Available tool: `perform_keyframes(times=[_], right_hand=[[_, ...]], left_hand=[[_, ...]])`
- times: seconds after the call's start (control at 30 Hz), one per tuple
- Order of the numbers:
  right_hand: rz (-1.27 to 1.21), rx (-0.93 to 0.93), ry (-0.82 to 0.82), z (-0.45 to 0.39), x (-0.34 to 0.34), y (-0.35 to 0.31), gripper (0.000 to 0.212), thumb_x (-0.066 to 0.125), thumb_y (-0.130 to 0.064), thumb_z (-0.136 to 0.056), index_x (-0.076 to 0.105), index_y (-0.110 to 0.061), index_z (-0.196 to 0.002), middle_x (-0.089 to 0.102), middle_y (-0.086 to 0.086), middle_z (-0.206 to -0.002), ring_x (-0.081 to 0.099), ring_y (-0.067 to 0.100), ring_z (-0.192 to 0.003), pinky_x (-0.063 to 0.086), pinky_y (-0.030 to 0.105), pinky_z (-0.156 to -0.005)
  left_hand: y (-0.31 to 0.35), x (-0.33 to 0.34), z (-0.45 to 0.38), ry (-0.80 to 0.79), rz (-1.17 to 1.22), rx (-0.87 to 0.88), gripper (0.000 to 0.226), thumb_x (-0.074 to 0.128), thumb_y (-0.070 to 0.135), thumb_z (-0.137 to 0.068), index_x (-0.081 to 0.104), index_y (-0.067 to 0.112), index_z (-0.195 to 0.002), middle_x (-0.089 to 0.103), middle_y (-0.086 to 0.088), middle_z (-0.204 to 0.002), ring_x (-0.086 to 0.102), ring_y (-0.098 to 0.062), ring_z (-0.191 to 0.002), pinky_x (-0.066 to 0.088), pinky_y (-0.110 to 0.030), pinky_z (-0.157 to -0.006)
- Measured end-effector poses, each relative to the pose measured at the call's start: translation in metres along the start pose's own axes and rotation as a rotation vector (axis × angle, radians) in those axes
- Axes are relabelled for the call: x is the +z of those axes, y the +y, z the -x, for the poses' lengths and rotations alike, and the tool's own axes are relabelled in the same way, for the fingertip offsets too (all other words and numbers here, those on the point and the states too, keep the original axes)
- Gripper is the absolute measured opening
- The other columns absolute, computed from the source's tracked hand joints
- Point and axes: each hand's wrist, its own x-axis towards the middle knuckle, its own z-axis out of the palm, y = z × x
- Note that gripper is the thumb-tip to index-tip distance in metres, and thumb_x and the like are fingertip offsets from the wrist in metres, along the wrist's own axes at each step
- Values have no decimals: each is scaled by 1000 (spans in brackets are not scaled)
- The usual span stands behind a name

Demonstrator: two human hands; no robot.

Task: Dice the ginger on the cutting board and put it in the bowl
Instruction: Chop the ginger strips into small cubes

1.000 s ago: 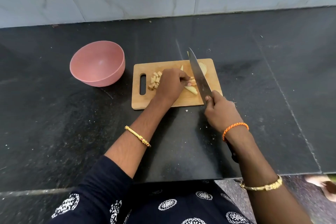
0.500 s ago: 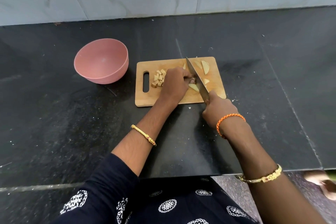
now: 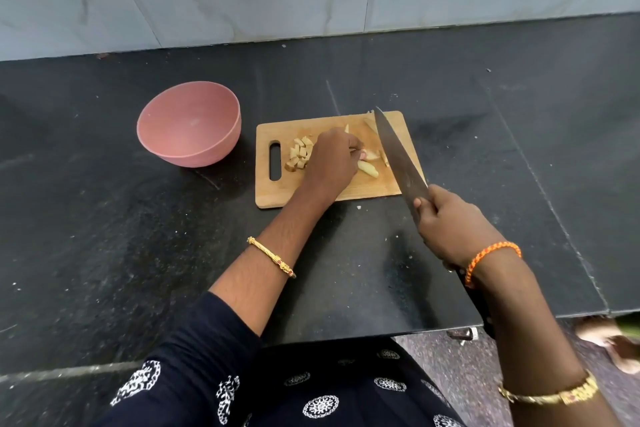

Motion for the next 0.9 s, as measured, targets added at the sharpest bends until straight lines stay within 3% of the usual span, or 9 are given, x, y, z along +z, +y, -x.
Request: perform_keyframes(times=[0.17,0.27,0.37,0.7,0.9], right_hand=[[-75,25,26,-8,15,-3,19,35,-29,-99,46,-15,-92,57,17,-93,53,31,-79,51,41,-74],[-121,32,42,-6,24,4,19,36,-27,-99,47,-18,-88,57,15,-90,53,32,-85,45,35,-72],[-150,40,60,-3,27,10,27,37,-28,-98,43,-20,-74,56,13,-81,53,31,-80,41,31,-66],[-186,11,104,3,42,9,21,38,-26,-98,51,-11,-90,56,10,-74,53,28,-69,40,30,-62],[-84,55,148,-1,47,0,19,37,-28,-98,49,-14,-97,58,16,-85,56,35,-77,47,36,-71]], left_hand=[[-6,-9,3,-236,-95,78,56,74,28,-77,56,12,-128,55,-6,-114,51,-18,-106,40,-26,-90],[-8,-10,7,-264,-129,152,52,74,28,-77,58,21,-126,54,-6,-120,47,-20,-114,41,-32,-95],[-8,-9,8,-246,-200,222,34,68,25,-83,66,20,-117,55,-9,-124,46,-24,-117,40,-34,-96],[3,12,27,92,-194,103,25,64,30,-80,72,15,-98,64,-2,-106,51,-21,-99,38,-28,-80],[0,9,25,24,-147,77,27,67,22,-84,68,11,-108,61,-4,-111,49,-20,-107,39,-29,-90]])
